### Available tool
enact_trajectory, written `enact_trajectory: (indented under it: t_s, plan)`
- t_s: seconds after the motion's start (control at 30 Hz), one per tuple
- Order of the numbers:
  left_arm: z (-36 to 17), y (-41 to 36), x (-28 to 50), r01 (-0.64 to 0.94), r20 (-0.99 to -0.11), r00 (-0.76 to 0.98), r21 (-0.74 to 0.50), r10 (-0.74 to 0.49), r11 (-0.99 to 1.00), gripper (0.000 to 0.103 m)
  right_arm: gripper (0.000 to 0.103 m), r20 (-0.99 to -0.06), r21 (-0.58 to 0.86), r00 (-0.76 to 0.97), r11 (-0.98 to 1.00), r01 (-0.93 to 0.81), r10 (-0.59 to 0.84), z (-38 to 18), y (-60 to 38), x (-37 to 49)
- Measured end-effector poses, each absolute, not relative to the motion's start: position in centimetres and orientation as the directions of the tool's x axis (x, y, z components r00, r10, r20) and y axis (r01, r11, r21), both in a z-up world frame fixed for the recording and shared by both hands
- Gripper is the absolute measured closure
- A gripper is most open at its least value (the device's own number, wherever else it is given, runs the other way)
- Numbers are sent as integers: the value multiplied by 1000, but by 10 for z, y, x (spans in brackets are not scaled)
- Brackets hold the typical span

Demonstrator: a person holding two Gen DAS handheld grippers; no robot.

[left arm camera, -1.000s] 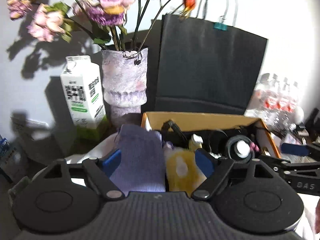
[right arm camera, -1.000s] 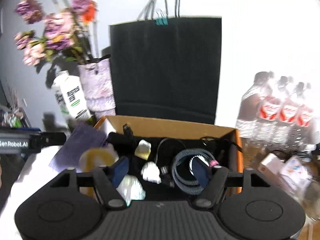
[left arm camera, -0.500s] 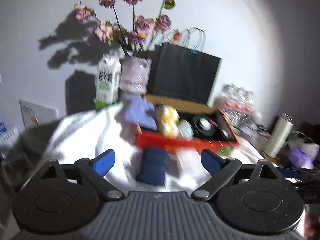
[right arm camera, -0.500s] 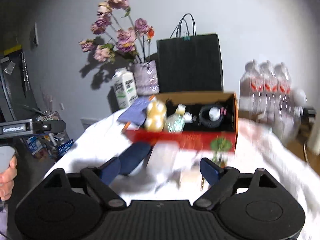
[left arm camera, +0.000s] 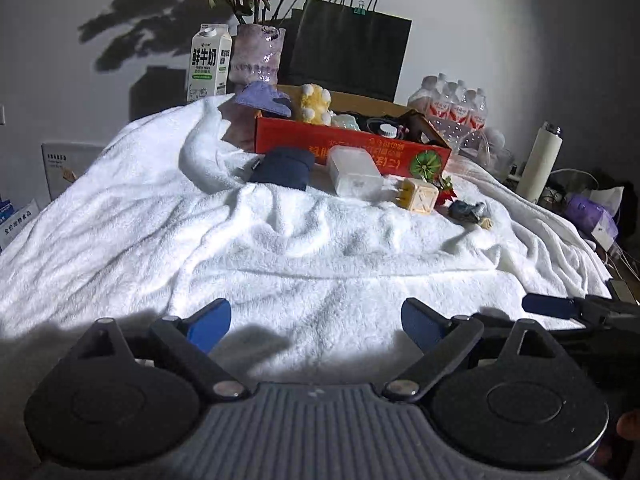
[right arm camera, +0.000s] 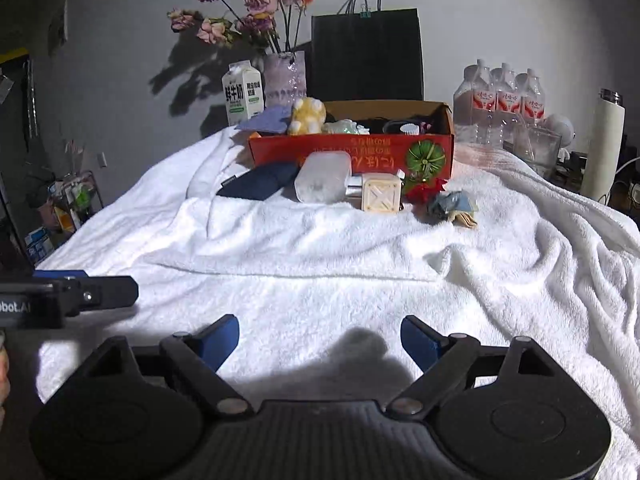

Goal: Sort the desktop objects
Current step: 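Grasp the navy case with the left tool while the right tool grasps the cream cube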

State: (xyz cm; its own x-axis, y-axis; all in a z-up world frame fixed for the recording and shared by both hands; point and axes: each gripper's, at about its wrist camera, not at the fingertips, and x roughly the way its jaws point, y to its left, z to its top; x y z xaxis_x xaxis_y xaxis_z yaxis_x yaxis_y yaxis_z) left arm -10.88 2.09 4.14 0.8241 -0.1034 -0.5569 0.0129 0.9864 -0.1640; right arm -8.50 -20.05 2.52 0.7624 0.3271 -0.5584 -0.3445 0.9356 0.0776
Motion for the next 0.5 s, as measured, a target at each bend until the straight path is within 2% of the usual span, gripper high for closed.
enact_trajectory:
  t_s: [0.3, 0.4, 0.5]
  plan:
    - [45, 29, -71, 30, -556, 825, -144, -105, 989, 9, 16, -522, 56, 793, 940, -337, 315, 37, -201, -57]
    - [59, 36, -26, 89, -525, 840, -116, -137, 989, 8, 17, -500, 46, 808, 941, -335, 312, 44, -199, -24]
    - [60, 40, 40, 89, -553, 826, -67, -112, 994, 8, 19, -490, 98, 811, 944, -314, 321, 44, -198, 25]
